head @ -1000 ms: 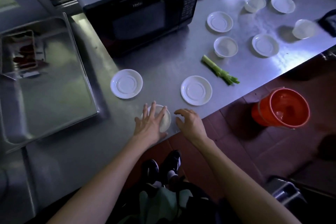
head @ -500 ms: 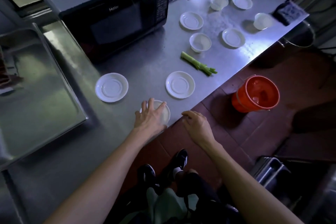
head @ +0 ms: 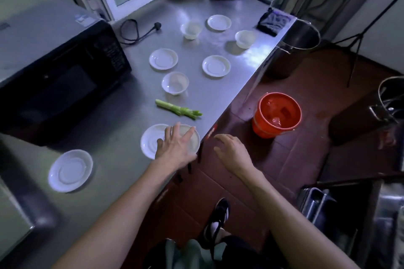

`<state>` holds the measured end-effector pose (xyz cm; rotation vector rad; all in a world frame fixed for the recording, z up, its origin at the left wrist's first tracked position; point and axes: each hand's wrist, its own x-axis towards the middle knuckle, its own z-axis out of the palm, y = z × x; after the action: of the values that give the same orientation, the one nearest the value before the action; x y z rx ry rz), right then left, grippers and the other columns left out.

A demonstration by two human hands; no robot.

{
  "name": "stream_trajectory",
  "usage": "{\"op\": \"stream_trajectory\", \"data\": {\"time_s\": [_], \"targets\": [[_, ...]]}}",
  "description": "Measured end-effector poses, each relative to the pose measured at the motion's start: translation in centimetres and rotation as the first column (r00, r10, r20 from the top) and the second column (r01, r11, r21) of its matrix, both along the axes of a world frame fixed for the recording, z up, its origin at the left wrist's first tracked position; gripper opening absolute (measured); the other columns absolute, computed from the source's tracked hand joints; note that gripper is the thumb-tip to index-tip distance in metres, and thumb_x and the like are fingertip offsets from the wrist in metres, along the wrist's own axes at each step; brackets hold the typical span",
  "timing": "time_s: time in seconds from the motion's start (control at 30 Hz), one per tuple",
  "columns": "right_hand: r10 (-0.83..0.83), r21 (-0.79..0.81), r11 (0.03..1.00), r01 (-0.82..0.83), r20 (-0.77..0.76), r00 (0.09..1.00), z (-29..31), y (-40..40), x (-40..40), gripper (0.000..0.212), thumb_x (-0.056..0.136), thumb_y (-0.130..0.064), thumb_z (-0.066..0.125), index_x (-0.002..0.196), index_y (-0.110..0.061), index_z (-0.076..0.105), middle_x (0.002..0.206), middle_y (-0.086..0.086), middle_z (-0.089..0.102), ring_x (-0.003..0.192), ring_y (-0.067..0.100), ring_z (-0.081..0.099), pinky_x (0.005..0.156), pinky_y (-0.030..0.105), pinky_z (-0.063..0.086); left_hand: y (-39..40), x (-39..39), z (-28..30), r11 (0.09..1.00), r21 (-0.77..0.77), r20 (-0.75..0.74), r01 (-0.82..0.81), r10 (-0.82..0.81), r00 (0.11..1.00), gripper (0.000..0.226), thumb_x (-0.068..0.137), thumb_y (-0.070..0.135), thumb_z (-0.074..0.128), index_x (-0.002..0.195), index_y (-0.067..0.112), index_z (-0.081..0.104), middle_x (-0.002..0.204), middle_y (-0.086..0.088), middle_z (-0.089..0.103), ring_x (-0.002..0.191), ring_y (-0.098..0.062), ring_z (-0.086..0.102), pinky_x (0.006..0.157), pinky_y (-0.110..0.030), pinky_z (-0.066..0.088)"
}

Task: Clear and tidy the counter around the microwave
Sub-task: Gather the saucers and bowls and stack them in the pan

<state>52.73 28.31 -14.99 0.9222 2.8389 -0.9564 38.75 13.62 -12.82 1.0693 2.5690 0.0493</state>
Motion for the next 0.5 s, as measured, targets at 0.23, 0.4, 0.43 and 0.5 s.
{"op": "stream_trajectory", "data": {"time_s": [0.23, 0.4, 0.43, 0.5], "targets": [[0.077, 0.025, 0.997, -0.078, 0.033, 0.996, -0.2, 6.9, -2.3, 0.042, 0.090, -0.025, 0.061, 0.132, -0.024, 0.059, 0.137, -0.003, 0.060, 0.119, 0.026, 0.054, 0.098, 0.044, 0.047, 5.1, -1.6, 0.5, 0.999, -0.005, -0.040, -0.033, 0.033, 0.999, 0.088, 0.076, 0.057, 0.066, 0.150, 0.045, 0.020, 0.153, -0.005, 0.013, 0.138, -0.029, 0.018, 0.100, -0.054, 0.040], [0.170, 0.010, 0.985, -0.171, 0.076, 0.983, -0.4, 8.6, -6.2, 0.043, 0.090, -0.026, 0.061, 0.133, -0.025, 0.057, 0.138, -0.004, 0.058, 0.119, 0.027, 0.054, 0.097, 0.044, 0.047, 5.9, -3.9, 0.2, 0.992, 0.012, -0.032, -0.124, 0.124, 0.992, 0.088, 0.074, 0.056, 0.066, 0.150, 0.045, 0.021, 0.150, -0.003, 0.016, 0.137, -0.029, 0.019, 0.100, -0.053, 0.040], [0.191, 0.010, 0.981, -0.192, 0.078, 0.979, -0.5, 8.8, -7.2, 0.043, 0.090, -0.027, 0.061, 0.133, -0.024, 0.057, 0.137, -0.003, 0.058, 0.118, 0.028, 0.054, 0.096, 0.044, 0.047, 6.0, -4.6, 0.2, 0.989, 0.010, -0.028, -0.146, 0.147, 0.989, 0.089, 0.075, 0.056, 0.066, 0.150, 0.045, 0.020, 0.151, -0.003, 0.016, 0.138, -0.029, 0.018, 0.101, -0.053, 0.040], [0.233, 0.012, 0.972, -0.235, 0.084, 0.969, -0.7, 9.2, -9.6, 0.044, 0.090, -0.029, 0.063, 0.134, -0.022, 0.057, 0.138, -0.002, 0.057, 0.119, 0.029, 0.054, 0.097, 0.044, 0.046, 6.0, -6.3, -0.1, 0.983, 0.007, -0.021, -0.184, 0.184, 0.983, 0.090, 0.075, 0.058, 0.066, 0.150, 0.046, 0.017, 0.153, -0.003, 0.013, 0.140, -0.030, 0.016, 0.102, -0.055, 0.038]]}}
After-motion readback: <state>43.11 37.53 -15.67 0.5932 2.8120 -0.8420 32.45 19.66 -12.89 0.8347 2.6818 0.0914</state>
